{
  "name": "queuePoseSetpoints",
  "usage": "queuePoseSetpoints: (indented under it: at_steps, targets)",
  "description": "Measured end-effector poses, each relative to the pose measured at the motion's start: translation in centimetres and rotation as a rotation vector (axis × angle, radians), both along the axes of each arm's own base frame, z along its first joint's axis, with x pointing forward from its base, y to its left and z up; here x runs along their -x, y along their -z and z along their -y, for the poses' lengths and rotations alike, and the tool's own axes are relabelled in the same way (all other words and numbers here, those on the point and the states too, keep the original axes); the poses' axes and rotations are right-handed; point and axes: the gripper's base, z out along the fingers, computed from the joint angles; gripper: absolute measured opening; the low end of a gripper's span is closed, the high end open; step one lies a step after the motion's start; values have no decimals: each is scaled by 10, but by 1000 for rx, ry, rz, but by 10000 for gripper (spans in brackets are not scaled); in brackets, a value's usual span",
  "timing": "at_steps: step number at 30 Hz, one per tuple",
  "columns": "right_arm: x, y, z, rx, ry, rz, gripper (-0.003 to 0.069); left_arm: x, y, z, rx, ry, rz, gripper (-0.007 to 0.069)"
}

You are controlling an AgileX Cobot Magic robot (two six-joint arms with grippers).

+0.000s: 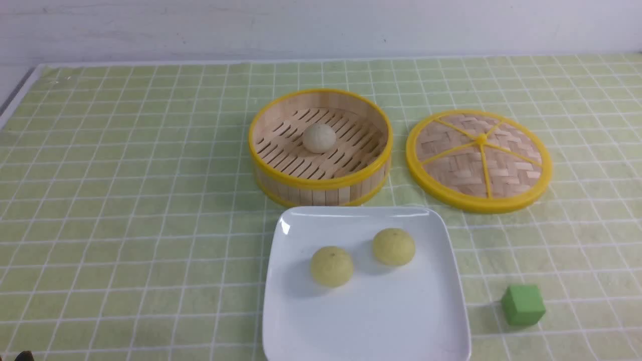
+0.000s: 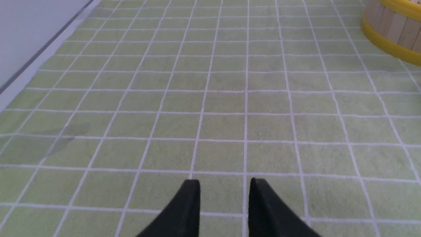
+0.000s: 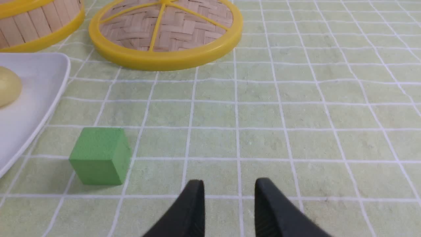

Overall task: Put the steamed buns into the plate on the green tablecloth.
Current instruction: 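Reach toward a bun in the bamboo steamer with the right gripper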

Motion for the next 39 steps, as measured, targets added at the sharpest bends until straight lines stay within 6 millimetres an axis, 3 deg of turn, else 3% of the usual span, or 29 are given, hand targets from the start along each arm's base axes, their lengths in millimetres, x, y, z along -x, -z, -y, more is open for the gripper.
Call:
queuePoseSetpoints:
  at_steps: [39]
  targets:
    - [0,0,0,0,0,0,243,0,0,-3,-80,-7,-5,242]
